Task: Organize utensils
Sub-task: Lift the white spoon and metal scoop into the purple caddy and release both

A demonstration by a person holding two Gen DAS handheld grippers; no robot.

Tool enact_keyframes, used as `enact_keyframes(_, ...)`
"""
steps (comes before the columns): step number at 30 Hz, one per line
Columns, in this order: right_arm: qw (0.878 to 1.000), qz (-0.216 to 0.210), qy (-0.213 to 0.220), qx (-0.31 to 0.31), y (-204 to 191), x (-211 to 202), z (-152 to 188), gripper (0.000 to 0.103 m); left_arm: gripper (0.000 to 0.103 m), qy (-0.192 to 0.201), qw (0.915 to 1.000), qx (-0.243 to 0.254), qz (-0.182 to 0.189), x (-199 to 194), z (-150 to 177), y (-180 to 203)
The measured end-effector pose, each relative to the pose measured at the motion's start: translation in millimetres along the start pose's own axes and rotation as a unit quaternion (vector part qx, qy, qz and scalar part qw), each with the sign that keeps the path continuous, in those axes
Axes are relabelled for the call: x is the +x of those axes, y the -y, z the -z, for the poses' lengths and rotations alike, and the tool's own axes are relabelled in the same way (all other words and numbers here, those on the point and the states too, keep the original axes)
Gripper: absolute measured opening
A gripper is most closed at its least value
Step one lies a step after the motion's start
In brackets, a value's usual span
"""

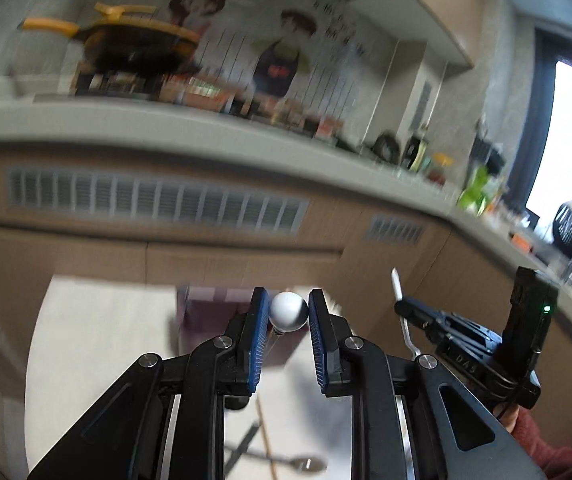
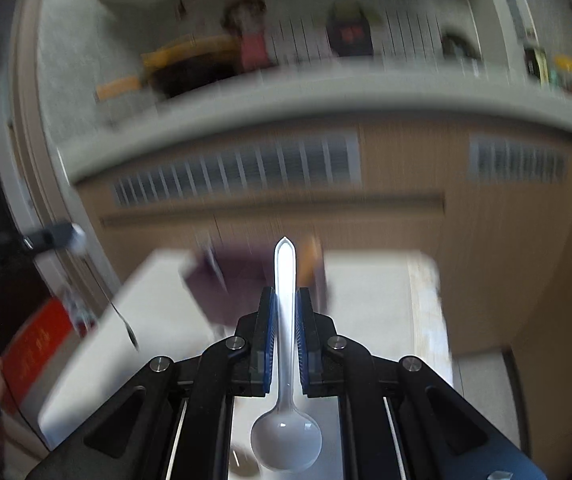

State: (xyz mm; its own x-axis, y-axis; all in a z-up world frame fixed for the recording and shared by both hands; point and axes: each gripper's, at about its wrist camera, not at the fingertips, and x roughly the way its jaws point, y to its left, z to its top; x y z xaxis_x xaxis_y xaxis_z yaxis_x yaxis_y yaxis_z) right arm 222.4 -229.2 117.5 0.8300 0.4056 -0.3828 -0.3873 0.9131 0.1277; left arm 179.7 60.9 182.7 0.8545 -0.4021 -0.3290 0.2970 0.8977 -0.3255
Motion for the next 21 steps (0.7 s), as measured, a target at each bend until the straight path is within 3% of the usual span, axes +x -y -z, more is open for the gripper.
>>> enact_keyframes(3, 0.997, -0.010, 0.077, -0.019, -9, -7, -44, 0.009, 0.021, 0.021, 0.9997, 0.002, 0.010, 10, -29, -6)
enact_keyframes(7, 0.991, 0.003, 0.132, -0.029, -17, 9, -74, 0.009, 0.021, 0.019, 0.9989, -0.029, 0.032, 39, -52, -30)
enact_keyframes(13, 0.992, 0.019, 0.122, -0.019, -21, 75, -76, 0.009, 0.021, -0.005, 0.9978, -0.053, 0.040, 86, -51, -58)
enact_keyframes(21, 0.997, 0.013, 0.070, 0.015, -2, 156, -44, 0.009, 0.021, -0.032, 0.9962, -0.072, 0.038, 134, -35, -85)
